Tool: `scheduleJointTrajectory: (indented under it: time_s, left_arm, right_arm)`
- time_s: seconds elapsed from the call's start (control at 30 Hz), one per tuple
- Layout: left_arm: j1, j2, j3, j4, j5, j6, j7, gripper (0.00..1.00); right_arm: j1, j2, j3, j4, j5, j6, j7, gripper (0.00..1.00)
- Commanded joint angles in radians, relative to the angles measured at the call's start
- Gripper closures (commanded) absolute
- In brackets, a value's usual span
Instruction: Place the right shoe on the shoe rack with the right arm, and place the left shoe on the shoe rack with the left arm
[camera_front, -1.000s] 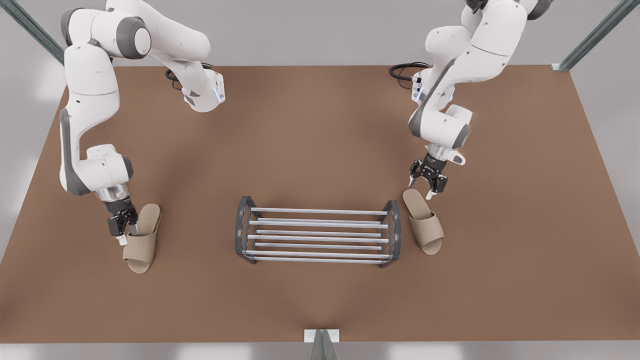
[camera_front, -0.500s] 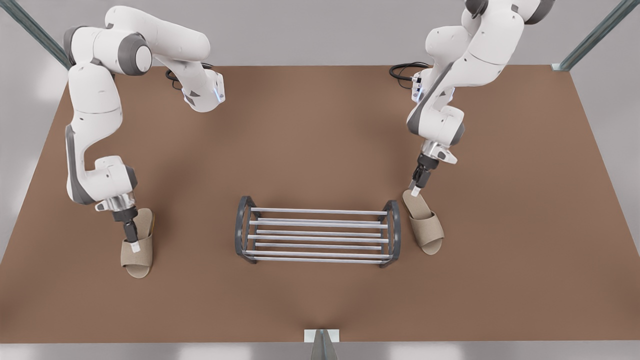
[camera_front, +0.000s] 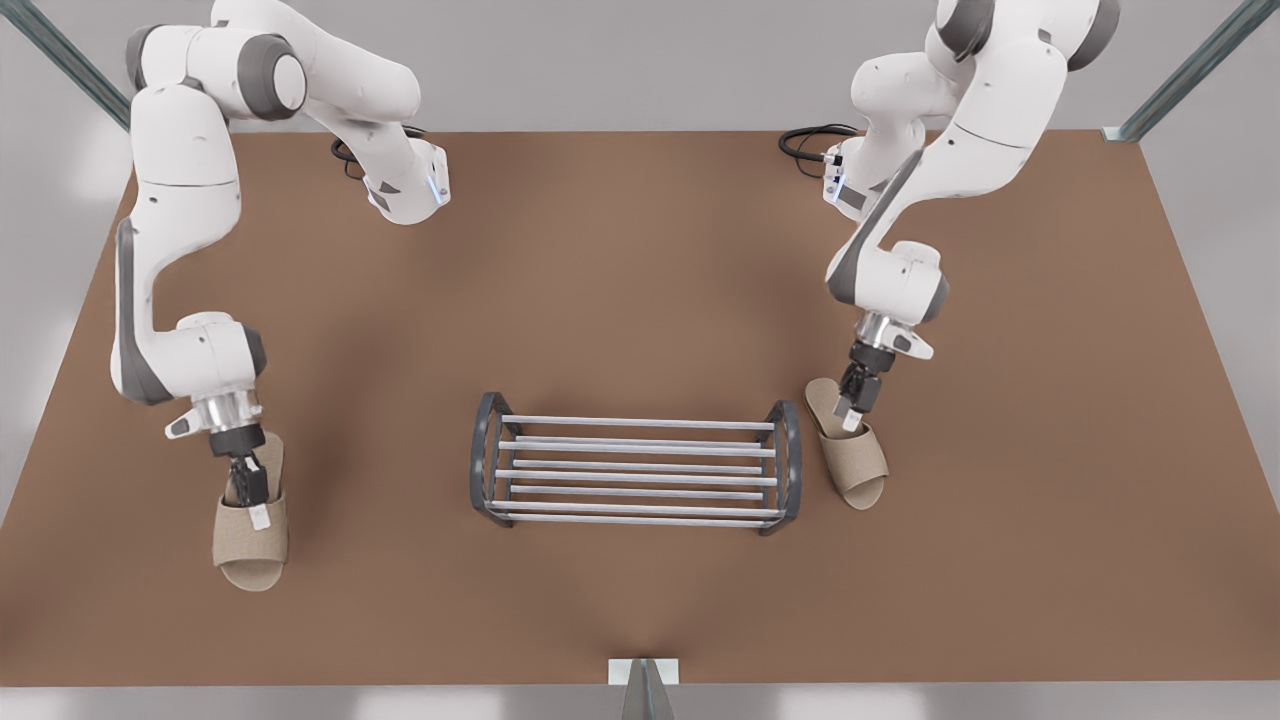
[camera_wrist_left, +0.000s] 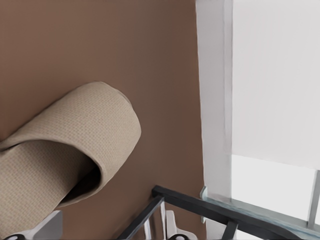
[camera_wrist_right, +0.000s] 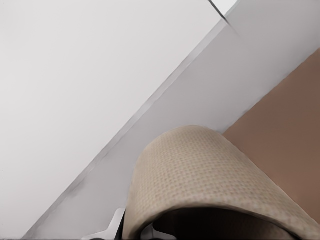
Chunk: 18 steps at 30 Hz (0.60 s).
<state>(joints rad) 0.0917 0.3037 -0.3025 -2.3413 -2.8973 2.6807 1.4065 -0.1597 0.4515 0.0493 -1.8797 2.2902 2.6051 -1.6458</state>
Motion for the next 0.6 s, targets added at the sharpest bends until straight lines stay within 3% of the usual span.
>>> scheduleJointTrajectory:
  time_s: [0.0,0.07,0.17,0.23,0.4,0.47,0.57]
  left_arm:
    - [0.016,0.009,0.000,0.000,-0.784,0.024,-0.224,0.00]
    - [0.020,0.028,0.000,0.002,-0.784,0.021,-0.224,0.00]
    - [0.029,0.060,0.000,0.014,-0.786,-0.008,-0.230,0.00]
    - [0.032,0.074,0.000,0.034,-0.786,-0.008,-0.236,0.00]
    - [0.042,0.112,0.000,0.097,-0.784,-0.008,-0.264,0.00]
    - [0.045,0.141,0.000,0.120,-0.781,-0.008,-0.262,0.00]
    - [0.045,0.163,0.002,0.143,-0.772,-0.008,-0.262,0.00]
  right_arm:
    - [0.006,-0.060,0.086,0.027,-0.020,0.283,0.090,0.79]
    - [0.006,-0.129,0.202,0.051,-0.023,0.478,0.198,0.79]
    - [0.104,-0.249,0.288,0.065,-0.021,0.750,0.415,0.79]
    - [0.218,-0.313,0.293,0.063,-0.020,0.909,0.520,0.79]
    - [0.436,-0.395,0.291,0.031,-0.003,0.914,0.695,0.79]
    - [0.509,-0.343,0.239,0.065,-0.015,0.914,0.761,0.79]
    - [0.732,-0.192,0.023,0.224,-0.017,0.914,0.778,0.79]
